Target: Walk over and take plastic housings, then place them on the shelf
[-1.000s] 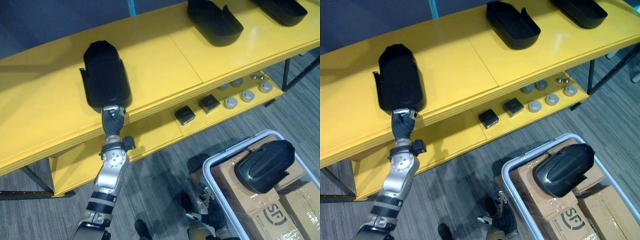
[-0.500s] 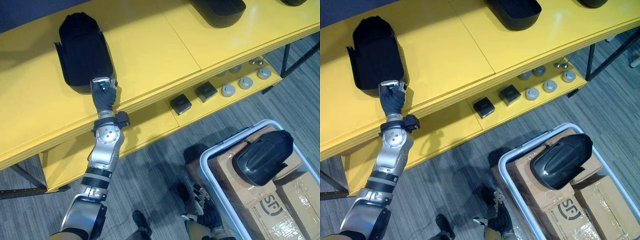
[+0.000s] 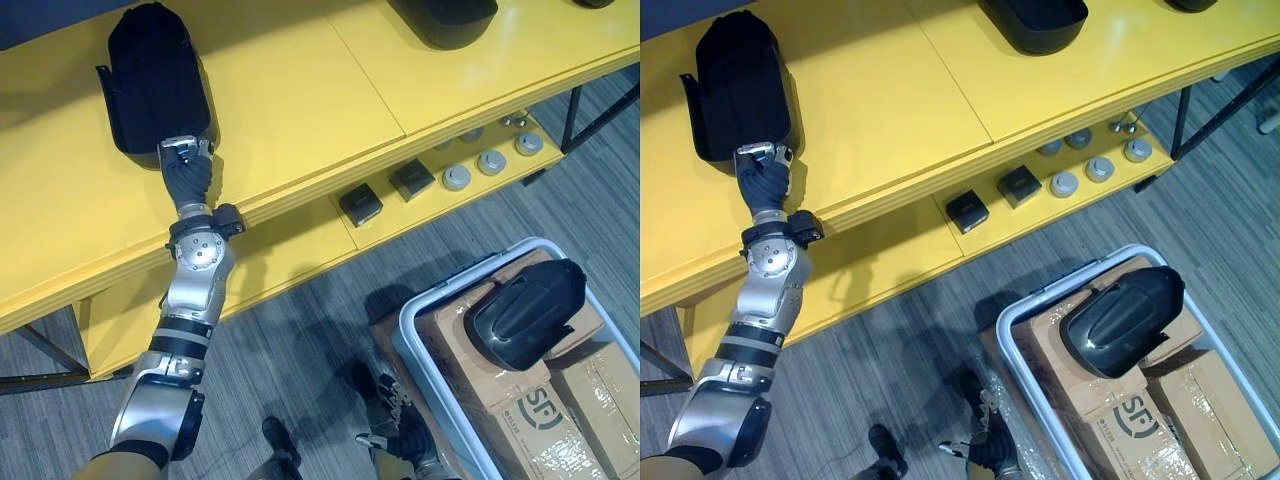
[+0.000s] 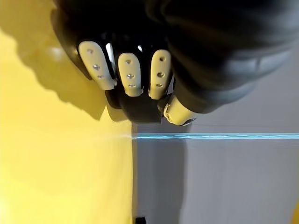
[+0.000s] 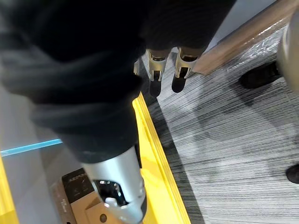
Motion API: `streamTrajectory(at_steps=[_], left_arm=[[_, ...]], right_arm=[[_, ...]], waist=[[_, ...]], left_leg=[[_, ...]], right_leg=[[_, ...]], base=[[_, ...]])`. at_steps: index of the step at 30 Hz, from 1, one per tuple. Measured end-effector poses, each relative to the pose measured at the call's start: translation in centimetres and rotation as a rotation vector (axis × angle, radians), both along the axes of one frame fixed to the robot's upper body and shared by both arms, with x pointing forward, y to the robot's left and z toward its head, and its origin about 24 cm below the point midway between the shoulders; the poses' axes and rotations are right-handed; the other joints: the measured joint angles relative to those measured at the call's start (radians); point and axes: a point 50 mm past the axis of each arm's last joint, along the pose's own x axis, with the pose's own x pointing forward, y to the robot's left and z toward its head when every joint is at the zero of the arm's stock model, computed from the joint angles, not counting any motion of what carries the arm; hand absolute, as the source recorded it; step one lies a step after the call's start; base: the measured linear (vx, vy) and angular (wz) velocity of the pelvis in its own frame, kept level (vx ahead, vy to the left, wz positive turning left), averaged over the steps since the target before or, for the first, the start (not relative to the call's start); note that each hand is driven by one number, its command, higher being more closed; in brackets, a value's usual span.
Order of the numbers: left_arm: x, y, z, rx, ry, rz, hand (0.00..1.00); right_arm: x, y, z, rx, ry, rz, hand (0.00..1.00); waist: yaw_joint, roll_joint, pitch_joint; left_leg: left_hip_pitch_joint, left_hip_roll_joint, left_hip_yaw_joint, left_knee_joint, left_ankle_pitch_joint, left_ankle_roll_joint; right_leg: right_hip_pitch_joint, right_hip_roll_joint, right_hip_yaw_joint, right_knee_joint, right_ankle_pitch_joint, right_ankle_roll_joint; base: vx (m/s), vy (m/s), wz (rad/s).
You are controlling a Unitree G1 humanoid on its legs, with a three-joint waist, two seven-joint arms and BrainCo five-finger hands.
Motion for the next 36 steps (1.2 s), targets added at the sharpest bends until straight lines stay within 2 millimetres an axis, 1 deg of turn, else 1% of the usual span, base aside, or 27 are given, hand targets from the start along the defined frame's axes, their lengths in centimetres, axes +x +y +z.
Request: streamTrajectory(at_steps=[1,2,4,6,10,12,14,15,17,19,20,21,22,23,24,25,26,27,28,29,30,31,32,33,34,35,36], left_arm=[[-0.7,-1.0,-1.0,-0.016,0.006,-0.036,1.00],[-1.1,-1.5,-1.6,-0.020,0.011,-0.057,0.00],[-2.3,-3.1,-3.1,-0.029,0.027,-0.130,0.00],[-4.5,-4.5,-5.6,-0.077,0.068,-0.202,0.00],[-8.4,-4.9,-7.5,-0.161,0.069,-0.243,0.00],[-10.3,-4.6,-8.1,-0.183,0.057,-0.221,0.00],[-11.2,-4.4,-8.9,-0.201,0.074,-0.193,0.00],[-11.6,-4.4,-9.7,-0.222,0.102,-0.180,0.00],[-11.8,-4.5,-10.5,-0.204,0.140,-0.172,0.00],[-11.5,-4.6,-11.6,-0.146,0.192,-0.149,0.00],[-11.4,-4.5,-12.0,-0.127,0.214,-0.143,0.00],[-11.3,-4.6,-12.5,-0.098,0.239,-0.136,0.00],[-11.1,-4.4,-12.9,-0.070,0.266,-0.128,0.00],[-11.0,-4.2,-13.0,-0.052,0.274,-0.116,0.00],[-10.6,-3.7,-13.8,-0.037,0.315,-0.085,0.00],[-10.4,-3.6,-14.6,-0.050,0.360,-0.070,0.00],[-10.5,-3.6,-14.9,-0.056,0.374,-0.066,0.00],[-10.8,-3.1,-15.3,-0.061,0.388,-0.037,0.00],[-10.8,-2.9,-15.3,-0.061,0.391,-0.023,0.00],[-10.9,-2.5,-15.4,-0.062,0.394,-0.007,0.00],[-10.9,-2.2,-15.5,-0.064,0.400,0.007,0.00],[-10.9,-2.2,-15.7,-0.065,0.410,0.009,0.00],[-10.9,-2.5,-16.0,-0.080,0.430,0.007,0.00],[-11.1,-2.7,-16.4,-0.081,0.450,0.011,0.00],[-11.1,-2.7,-16.7,-0.078,0.463,0.014,0.00],[-11.2,-2.2,-17.4,-0.069,0.491,0.040,0.00],[-11.4,-1.4,-18.3,-0.074,0.529,0.073,0.00]], right_arm=[[0.2,-0.1,0.1,-0.001,-0.006,-0.003,0.00],[0.3,-0.2,0.1,-0.003,-0.010,-0.008,0.00],[0.8,-0.7,0.4,-0.011,-0.030,-0.022,0.00],[1.4,-1.7,0.8,-0.027,-0.053,-0.061,0.00],[1.9,-3.1,1.1,-0.054,-0.072,-0.112,0.00],[2.7,-3.9,1.8,-0.079,-0.113,-0.140,0.00],[3.2,-4.8,3.2,-0.121,-0.181,-0.171,0.00],[3.3,-5.8,4.2,-0.149,-0.222,-0.205,0.00],[3.0,-7.2,4.8,-0.174,-0.245,-0.283,0.00],[2.1,-8.7,5.9,-0.206,-0.276,-0.373,0.00],[1.5,-9.2,6.2,-0.223,-0.281,-0.403,0.00],[0.9,-9.7,6.3,-0.239,-0.276,-0.433,0.00],[0.4,-10.2,6.2,-0.245,-0.263,-0.464,0.00],[0.3,-10.3,6.2,-0.247,-0.262,-0.479,0.00],[0.0,-10.7,6.1,-0.241,-0.256,-0.530,0.00],[-0.4,-11.6,5.9,-0.264,-0.240,-0.580,0.00],[-0.5,-11.8,5.9,-0.275,-0.237,-0.590,0.00],[-0.5,-12.0,5.8,-0.294,-0.233,-0.599,0.00],[-0.5,-12.1,5.6,-0.294,-0.225,-0.601,0.00],[-0.5,-12.1,5.1,-0.294,-0.204,-0.601,0.00],[-0.4,-12.0,4.7,-0.295,-0.191,-0.600,0.00],[-0.5,-12.0,4.5,-0.300,-0.181,-0.602,0.00],[-0.6,-12.0,4.4,-0.310,-0.175,-0.602,0.00],[-0.7,-11.8,4.2,-0.306,-0.165,-0.595,0.00],[-0.7,-11.7,4.1,-0.303,-0.159,-0.594,0.00],[-0.7,-11.3,3.7,-0.288,-0.146,-0.587,0.00],[-0.5,-10.8,3.1,-0.269,-0.125,-0.583,0.00]], waist=[[0.001,0.000,0.000],[0.001,0.000,-0.001],[0.000,0.001,-0.005],[0.008,0.004,-0.049],[0.034,0.020,-0.137],[0.063,0.032,-0.193],[0.091,0.047,-0.211],[0.088,0.066,-0.223],[0.079,0.056,-0.232],[0.076,0.035,-0.240],[0.072,0.026,-0.246],[0.058,0.011,-0.246],[0.052,-0.006,-0.245],[0.059,-0.006,-0.246],[0.034,-0.006,-0.240],[0.028,0.012,-0.229],[0.027,0.017,-0.229],[0.028,0.023,-0.228],[0.028,0.024,-0.228],[0.031,0.022,-0.229],[0.035,0.019,-0.227],[0.031,0.028,-0.224],[0.032,0.047,-0.221],[0.037,0.062,-0.229],[0.039,0.071,-0.234],[0.043,0.079,-0.234],[0.056,0.076,-0.230]], left_leg=[[0.015,-0.002,-0.004,-0.006,0.000,0.000],[0.022,-0.003,-0.006,-0.010,0.000,0.000],[0.039,-0.007,-0.021,-0.019,0.001,0.000],[0.064,-0.013,-0.021,-0.048,0.011,-0.001],[0.145,-0.010,0.002,-0.085,0.010,-0.005],[0.170,0.001,-0.007,-0.047,-0.020,-0.005],[0.186,0.009,-0.116,0.000,-0.066,-0.001],[0.213,0.017,-0.134,0.005,-0.101,-0.021],[0.249,0.004,-0.096,0.017,-0.114,-0.019],[0.271,-0.022,-0.009,0.033,-0.131,-0.008],[0.265,-0.035,0.039,0.044,-0.139,0.003],[0.243,-0.041,0.101,0.069,-0.157,0.015],[0.232,-0.041,0.182,0.078,-0.162,0.031],[0.229,-0.028,0.235,0.070,-0.154,0.046],[0.223,-0.005,0.297,0.067,-0.143,0.056],[0.238,0.020,0.365,0.064,-0.133,0.050],[0.246,0.036,0.400,0.067,-0.131,0.048],[0.265,0.062,0.470,0.071,-0.125,0.037],[0.274,0.075,0.498,0.075,-0.122,0.032],[0.287,0.095,0.545,0.080,-0.119,0.019],[0.296,0.103,0.574,0.084,-0.117,-0.008],[0.293,0.103,0.559,0.077,-0.113,-0.008],[0.288,0.104,0.520,0.062,-0.108,-0.004],[0.288,0.121,0.495,0.055,-0.108,-0.004],[0.291,0.138,0.493,0.060,-0.108,-0.004],[0.296,0.184,0.492,0.113,-0.105,0.007],[0.282,0.253,0.467,0.244,-0.107,0.029]], right_leg=[[0.017,-0.001,-0.004,-0.006,-0.001,0.000],[0.025,-0.002,-0.007,-0.006,-0.003,0.002],[0.047,-0.006,-0.024,-0.008,-0.010,0.005],[0.063,-0.007,-0.028,-0.012,-0.014,0.008],[0.121,0.005,-0.022,-0.023,-0.024,0.008],[0.135,0.020,0.008,0.003,-0.043,0.008],[0.135,0.036,0.048,0.041,-0.061,0.011],[0.133,0.053,0.074,0.075,-0.076,0.019],[0.125,0.054,0.113,0.123,-0.092,0.035],[0.098,0.053,0.206,0.148,-0.082,0.048],[0.070,0.052,0.257,0.147,-0.062,0.063],[0.043,0.050,0.281,0.109,0.004,0.075],[0.028,0.054,0.242,0.001,0.158,0.062],[0.013,0.062,0.201,-0.037,0.210,0.067],[-0.016,0.073,-0.031,0.024,0.163,0.008],[-0.040,0.074,-0.209,0.174,0.010,-0.097],[-0.039,0.069,-0.256,0.233,-0.051,-0.107],[-0.031,0.046,-0.329,0.309,-0.135,-0.103],[-0.023,0.030,-0.364,0.333,-0.164,-0.102],[-0.005,-0.004,-0.423,0.356,-0.202,-0.099],[0.004,-0.008,-0.469,0.330,-0.202,-0.108],[0.007,0.007,-0.462,0.314,-0.192,-0.124],[0.019,0.042,-0.441,0.274,-0.185,-0.126],[0.038,0.072,-0.444,0.232,-0.186,-0.133],[0.054,0.083,-0.463,0.208,-0.186,-0.133],[0.091,0.110,-0.494,0.174,-0.187,-0.134],[0.121,0.132,-0.495,0.163,-0.192,-0.144]], base=[[0.00,0.021,0.10],[-0.01,0.022,0.17],[-0.01,0.017,0.18],[0.02,0.021,0.06],[0.07,0.008,-0.16],[0.04,-0.007,-0.34],[0.00,-0.026,-0.63],[-0.03,0.028,-0.80],[-0.06,0.077,-0.62],[-0.14,0.115,-1.11],[-0.19,0.156,-1.62],[-0.23,0.132,-1.88],[-0.22,0.088,-1.93],[-0.26,-0.004,-1.91],[-0.22,-0.031,-1.75],[-0.21,-0.030,-1.60],[-0.15,0.033,-1.72],[-0.10,0.027,-1.44],[-0.12,-0.052,-1.62],[-0.07,-0.107,-1.39],[-0.06,-0.129,-1.17],[0.00,-0.131,-0.86],[0.01,-0.154,-0.63],[0.03,-0.159,-0.61],[0.08,-0.159,-0.52],[0.13,-0.189,-0.35],[0.16,-0.217,-0.28]])
